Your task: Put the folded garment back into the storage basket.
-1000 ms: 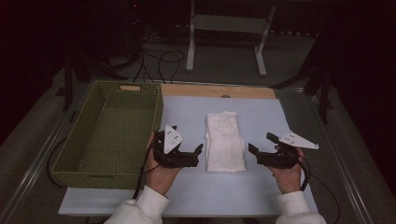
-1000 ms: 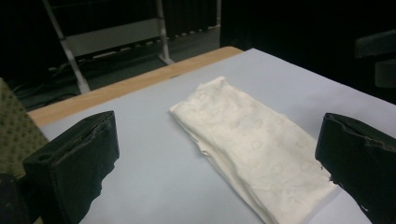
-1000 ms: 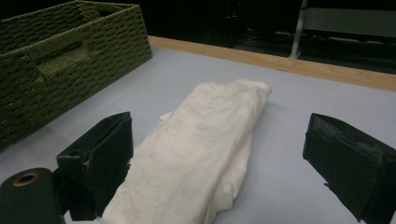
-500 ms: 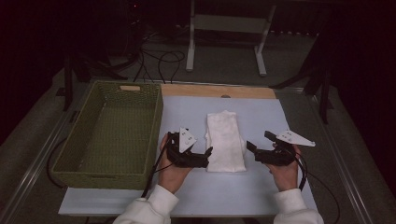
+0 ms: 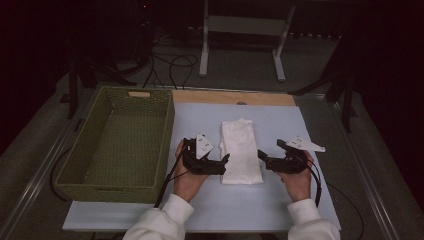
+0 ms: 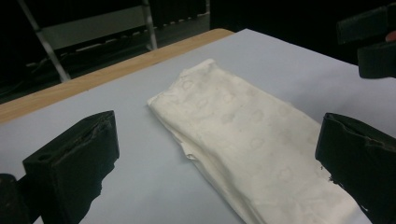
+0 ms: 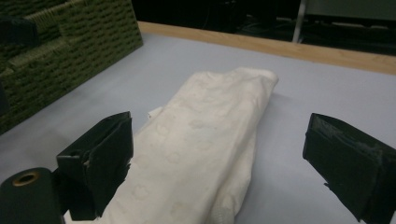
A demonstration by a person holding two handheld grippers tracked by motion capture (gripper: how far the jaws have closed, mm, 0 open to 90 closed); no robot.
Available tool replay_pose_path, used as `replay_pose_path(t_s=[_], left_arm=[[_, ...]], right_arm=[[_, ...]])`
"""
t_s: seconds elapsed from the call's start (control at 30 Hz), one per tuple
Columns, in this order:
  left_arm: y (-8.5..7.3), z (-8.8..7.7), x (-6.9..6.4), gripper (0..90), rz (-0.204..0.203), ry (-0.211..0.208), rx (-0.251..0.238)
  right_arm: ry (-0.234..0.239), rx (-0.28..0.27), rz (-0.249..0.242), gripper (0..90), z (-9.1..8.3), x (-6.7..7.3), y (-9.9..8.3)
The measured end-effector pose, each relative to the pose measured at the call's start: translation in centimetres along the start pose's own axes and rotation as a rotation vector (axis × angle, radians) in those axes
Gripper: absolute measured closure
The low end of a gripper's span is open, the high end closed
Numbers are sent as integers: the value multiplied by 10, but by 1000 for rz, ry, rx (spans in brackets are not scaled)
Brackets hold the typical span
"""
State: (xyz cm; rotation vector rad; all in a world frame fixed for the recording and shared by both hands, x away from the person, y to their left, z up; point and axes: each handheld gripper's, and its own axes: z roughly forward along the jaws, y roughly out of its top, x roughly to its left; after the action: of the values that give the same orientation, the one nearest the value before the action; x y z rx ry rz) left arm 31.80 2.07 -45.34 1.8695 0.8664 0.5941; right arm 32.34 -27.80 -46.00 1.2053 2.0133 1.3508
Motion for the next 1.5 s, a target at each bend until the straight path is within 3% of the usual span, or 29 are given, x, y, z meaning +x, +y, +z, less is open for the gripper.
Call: replay_pose_path(t_s=[0.2,0.37,0.57,0.8,1.1,1.4,1.5], left_arm=[[-2,13,0,3,-7,-5,7],[-3,18,0,3,2,-2,7],[-3,22,4,3,1,8,4],[-7,30,6,3,2,12,21],[-13,41,10,3,-20,9,53],[-16,58,15,9,-108,-13,108],[-16,66,14,10,-111,-19,136]], right_arm=[[-8,33,22,85,14,-4,-3],[-23,31,44,85,22,-7,-4],[-37,51,30,85,34,-10,-6],[-56,84,71,90,50,-13,-11],[-61,165,129,177,65,-20,-20],[-29,241,165,333,72,-21,-26],[-23,253,177,377,74,-21,-27]])
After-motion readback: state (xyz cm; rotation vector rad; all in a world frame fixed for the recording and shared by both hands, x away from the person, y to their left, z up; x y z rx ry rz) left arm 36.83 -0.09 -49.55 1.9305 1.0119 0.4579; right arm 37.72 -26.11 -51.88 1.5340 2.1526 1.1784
